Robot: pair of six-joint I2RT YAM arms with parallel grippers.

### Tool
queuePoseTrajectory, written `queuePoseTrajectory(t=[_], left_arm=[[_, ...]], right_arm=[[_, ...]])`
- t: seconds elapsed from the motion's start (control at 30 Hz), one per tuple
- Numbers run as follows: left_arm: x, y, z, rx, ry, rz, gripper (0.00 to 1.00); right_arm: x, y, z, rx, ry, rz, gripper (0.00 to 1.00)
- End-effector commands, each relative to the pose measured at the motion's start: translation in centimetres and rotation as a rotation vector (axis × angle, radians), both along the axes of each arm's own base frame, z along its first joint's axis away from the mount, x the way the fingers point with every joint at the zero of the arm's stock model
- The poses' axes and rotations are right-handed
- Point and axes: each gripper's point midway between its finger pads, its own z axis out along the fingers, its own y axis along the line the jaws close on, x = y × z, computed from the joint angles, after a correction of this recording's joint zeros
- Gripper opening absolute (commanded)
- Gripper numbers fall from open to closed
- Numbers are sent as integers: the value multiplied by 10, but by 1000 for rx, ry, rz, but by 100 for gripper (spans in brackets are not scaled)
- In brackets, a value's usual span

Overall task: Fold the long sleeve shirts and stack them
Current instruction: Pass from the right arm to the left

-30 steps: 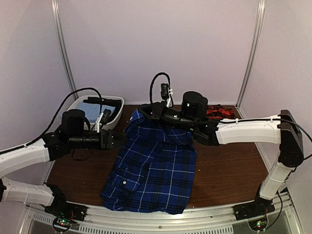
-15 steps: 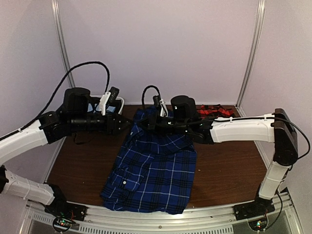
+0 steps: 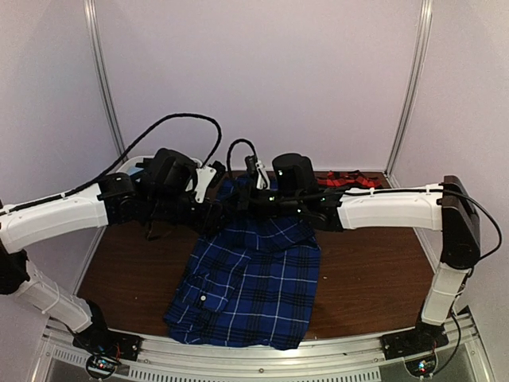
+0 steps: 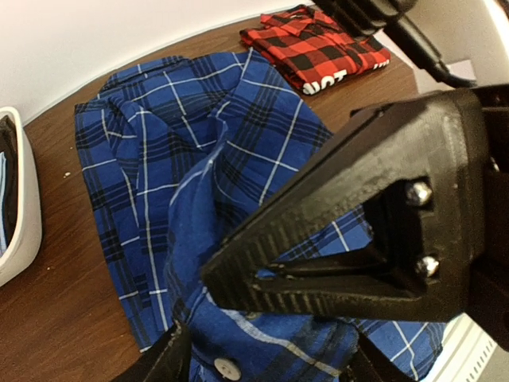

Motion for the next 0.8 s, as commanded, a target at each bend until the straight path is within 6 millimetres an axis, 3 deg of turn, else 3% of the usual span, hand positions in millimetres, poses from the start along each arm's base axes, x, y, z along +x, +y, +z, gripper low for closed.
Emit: queuePoseTrajectory(t=[0.0, 0.33, 0.53, 0.63, 0.77], left_arm=[[12, 7, 5, 51, -51, 71, 63], [4, -5, 2, 54, -32, 30, 72], [13, 1, -8, 106, -30, 85, 71], [17, 1, -13, 122, -23, 111, 55], [18, -1, -9, 114, -19, 115, 13]], right_arm=[[3, 4, 13, 30, -15, 7, 0], [8, 5, 9, 28, -8, -13, 0], [8, 5, 9, 30, -10, -13, 0], [8, 4, 10, 31, -12, -18, 0], [10, -3, 10, 23, -24, -35, 0]])
